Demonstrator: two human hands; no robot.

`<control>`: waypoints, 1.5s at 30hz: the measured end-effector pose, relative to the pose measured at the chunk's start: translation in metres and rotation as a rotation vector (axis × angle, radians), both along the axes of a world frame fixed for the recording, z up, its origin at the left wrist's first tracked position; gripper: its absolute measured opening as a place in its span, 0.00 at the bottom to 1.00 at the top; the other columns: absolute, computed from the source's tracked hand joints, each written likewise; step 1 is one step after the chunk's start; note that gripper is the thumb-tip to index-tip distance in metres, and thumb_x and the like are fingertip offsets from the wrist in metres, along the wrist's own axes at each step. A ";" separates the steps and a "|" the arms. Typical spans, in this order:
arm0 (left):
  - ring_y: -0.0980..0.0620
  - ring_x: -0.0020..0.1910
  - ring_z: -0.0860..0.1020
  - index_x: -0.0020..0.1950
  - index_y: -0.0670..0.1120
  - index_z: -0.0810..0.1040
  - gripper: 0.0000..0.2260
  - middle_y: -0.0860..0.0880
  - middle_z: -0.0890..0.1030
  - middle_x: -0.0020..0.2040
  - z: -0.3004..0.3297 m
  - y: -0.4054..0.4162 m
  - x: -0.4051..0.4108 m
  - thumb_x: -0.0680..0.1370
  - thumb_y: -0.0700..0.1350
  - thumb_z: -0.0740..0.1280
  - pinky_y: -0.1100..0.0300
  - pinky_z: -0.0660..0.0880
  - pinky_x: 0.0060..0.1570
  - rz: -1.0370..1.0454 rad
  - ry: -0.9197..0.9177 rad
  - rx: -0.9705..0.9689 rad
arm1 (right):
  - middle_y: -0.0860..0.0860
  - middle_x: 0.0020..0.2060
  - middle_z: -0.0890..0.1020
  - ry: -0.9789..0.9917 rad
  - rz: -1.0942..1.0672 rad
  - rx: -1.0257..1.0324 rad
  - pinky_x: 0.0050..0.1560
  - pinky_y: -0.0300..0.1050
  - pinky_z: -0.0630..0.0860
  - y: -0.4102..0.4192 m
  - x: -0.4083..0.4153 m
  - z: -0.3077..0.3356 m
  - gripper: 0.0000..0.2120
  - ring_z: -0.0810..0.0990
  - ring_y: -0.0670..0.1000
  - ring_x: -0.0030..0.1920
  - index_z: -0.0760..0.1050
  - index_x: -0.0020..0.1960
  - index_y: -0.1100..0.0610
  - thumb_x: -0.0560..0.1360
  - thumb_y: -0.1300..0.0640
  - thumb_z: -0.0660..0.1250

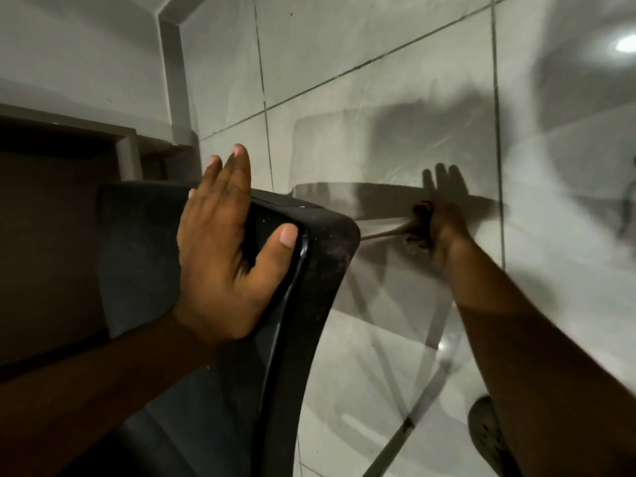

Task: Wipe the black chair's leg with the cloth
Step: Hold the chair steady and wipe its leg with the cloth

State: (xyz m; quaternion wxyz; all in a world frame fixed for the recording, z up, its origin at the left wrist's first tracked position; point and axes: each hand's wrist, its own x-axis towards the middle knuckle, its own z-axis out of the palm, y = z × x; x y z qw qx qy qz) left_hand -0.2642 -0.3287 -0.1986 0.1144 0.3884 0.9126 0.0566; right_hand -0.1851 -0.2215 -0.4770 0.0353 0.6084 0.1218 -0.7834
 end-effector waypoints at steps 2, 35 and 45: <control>0.44 0.80 0.55 0.78 0.41 0.57 0.35 0.42 0.61 0.79 0.001 0.001 0.001 0.77 0.60 0.52 0.34 0.54 0.75 -0.005 -0.010 -0.007 | 0.63 0.46 0.82 0.047 -0.155 -0.026 0.19 0.34 0.70 -0.009 0.001 0.052 0.17 0.77 0.56 0.28 0.77 0.54 0.63 0.71 0.53 0.65; 0.47 0.80 0.54 0.78 0.44 0.56 0.38 0.46 0.60 0.79 0.002 0.000 -0.001 0.76 0.67 0.50 0.38 0.50 0.77 -0.012 0.023 -0.049 | 0.61 0.36 0.82 0.223 -0.012 0.101 0.21 0.32 0.67 -0.015 0.007 0.130 0.11 0.74 0.54 0.26 0.77 0.49 0.59 0.79 0.54 0.59; 0.48 0.80 0.54 0.78 0.45 0.57 0.36 0.48 0.60 0.79 0.006 0.001 0.001 0.75 0.63 0.52 0.39 0.50 0.77 -0.006 0.041 -0.075 | 0.54 0.28 0.77 0.342 -0.022 0.217 0.27 0.41 0.71 -0.018 0.015 0.155 0.11 0.73 0.53 0.24 0.76 0.39 0.56 0.77 0.53 0.61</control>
